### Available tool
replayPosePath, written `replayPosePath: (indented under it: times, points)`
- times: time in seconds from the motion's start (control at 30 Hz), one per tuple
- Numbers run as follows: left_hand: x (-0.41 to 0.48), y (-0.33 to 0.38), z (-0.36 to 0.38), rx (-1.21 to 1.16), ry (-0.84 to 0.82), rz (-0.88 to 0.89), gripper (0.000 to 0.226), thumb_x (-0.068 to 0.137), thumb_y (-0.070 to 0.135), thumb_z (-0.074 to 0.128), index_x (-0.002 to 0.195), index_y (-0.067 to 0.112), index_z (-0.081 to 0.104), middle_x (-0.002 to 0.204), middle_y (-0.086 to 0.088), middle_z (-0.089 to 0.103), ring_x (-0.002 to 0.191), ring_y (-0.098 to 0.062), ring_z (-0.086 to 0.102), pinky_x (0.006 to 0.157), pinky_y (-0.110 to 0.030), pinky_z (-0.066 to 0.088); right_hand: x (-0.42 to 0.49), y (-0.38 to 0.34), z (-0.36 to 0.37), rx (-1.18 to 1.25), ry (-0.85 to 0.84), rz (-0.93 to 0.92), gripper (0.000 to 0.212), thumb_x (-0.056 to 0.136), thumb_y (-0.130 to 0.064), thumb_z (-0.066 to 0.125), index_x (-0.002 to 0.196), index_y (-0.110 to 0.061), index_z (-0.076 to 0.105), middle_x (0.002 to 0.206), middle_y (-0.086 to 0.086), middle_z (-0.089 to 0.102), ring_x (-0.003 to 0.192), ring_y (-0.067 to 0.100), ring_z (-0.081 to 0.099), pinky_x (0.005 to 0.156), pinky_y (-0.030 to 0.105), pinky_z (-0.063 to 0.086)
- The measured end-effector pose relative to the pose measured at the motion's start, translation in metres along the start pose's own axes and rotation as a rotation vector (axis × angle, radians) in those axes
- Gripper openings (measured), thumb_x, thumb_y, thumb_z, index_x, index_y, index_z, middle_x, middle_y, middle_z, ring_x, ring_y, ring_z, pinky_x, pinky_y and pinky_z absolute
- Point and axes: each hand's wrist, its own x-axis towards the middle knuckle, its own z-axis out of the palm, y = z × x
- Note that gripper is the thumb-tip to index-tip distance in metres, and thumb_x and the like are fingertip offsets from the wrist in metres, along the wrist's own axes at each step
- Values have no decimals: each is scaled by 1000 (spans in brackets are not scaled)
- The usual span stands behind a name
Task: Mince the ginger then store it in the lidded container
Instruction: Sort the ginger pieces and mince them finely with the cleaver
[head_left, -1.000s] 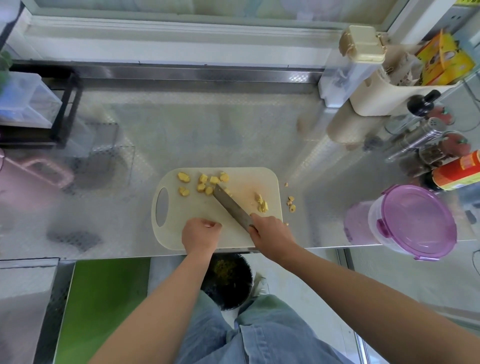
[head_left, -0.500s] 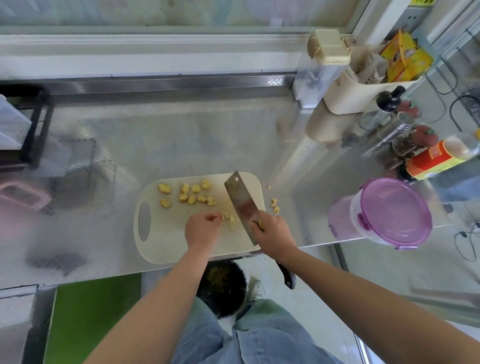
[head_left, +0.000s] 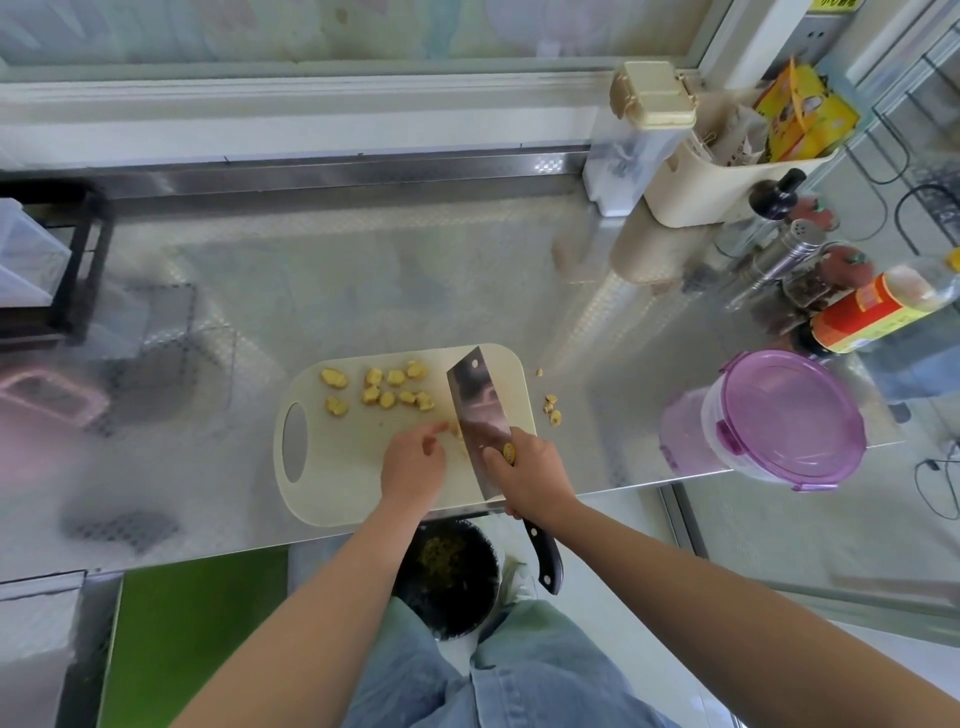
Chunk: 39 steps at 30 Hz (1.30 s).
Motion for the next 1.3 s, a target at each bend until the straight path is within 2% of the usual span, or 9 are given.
replayPosePath:
  times: [0.07,0.2,0.3,0.4,0.57,0.8,0.93,1.0,1.3]
  points:
    - [0,-6,-4,29,61,-17,37,92,4,45,122,17,65,120,-6,64,109,-23,58,87,-26,41,0,-1,3,-1,-7,-2,26,94,-32,46,102,-9,56,84,15,62,73,35,64,70,47,56]
    - [-7,-17,-11,105,122,-19,33,93,9,47,116,20,68,118,-3,64,107,-22,58,89,-31,46,-1,-1,12,-9,-31,-8,28,96,-32,46,112,-11,56,87,13,62,74,33,65,69,47,57]
    - [-9,-18,-12,113,106,-13,33,92,10,48,115,21,67,117,-4,63,105,-22,58,89,-32,47,-2,-1,17,-22,-28,-7,23,98,-31,46,108,-12,54,84,12,61,64,27,65,61,38,58]
    - [-8,-15,-12,135,68,-26,35,90,10,48,118,22,65,118,-8,57,106,-25,55,90,-33,46,0,4,12,-53,-8,2,18,98,-31,45,100,-15,52,81,10,60,65,30,64,62,41,57]
    - [-12,-15,-11,207,27,1,38,90,11,49,125,23,60,116,-11,48,107,-27,50,95,-35,43,6,12,-2,-46,49,15,27,98,-27,42,116,-15,59,88,7,64,64,27,64,60,38,57]
    - [-12,-12,-12,211,8,-15,40,90,10,47,126,23,58,117,-13,47,111,-29,49,100,-38,39,1,6,8,-42,-7,-22,17,98,-31,45,100,-17,54,82,9,62,68,31,64,65,46,58]
    - [-12,-12,-13,198,-6,-29,41,90,11,47,126,24,59,117,-11,46,111,-29,49,100,-37,40,-2,9,6,-7,-34,15,19,100,-31,44,96,-13,50,81,13,60,48,22,62,42,26,49]
    - [-12,-12,-13,203,1,-18,41,89,10,47,126,23,59,114,-11,47,110,-29,49,100,-38,39,-3,9,5,6,-36,6,18,100,-30,45,95,-13,50,75,11,59,42,20,60,39,25,46]
    - [-12,-9,-14,227,13,10,40,90,8,46,126,21,59,113,-12,51,111,-28,48,100,-37,37,0,11,13,-74,-17,-5,19,99,-31,44,98,-13,51,79,11,61,54,24,64,54,34,56]
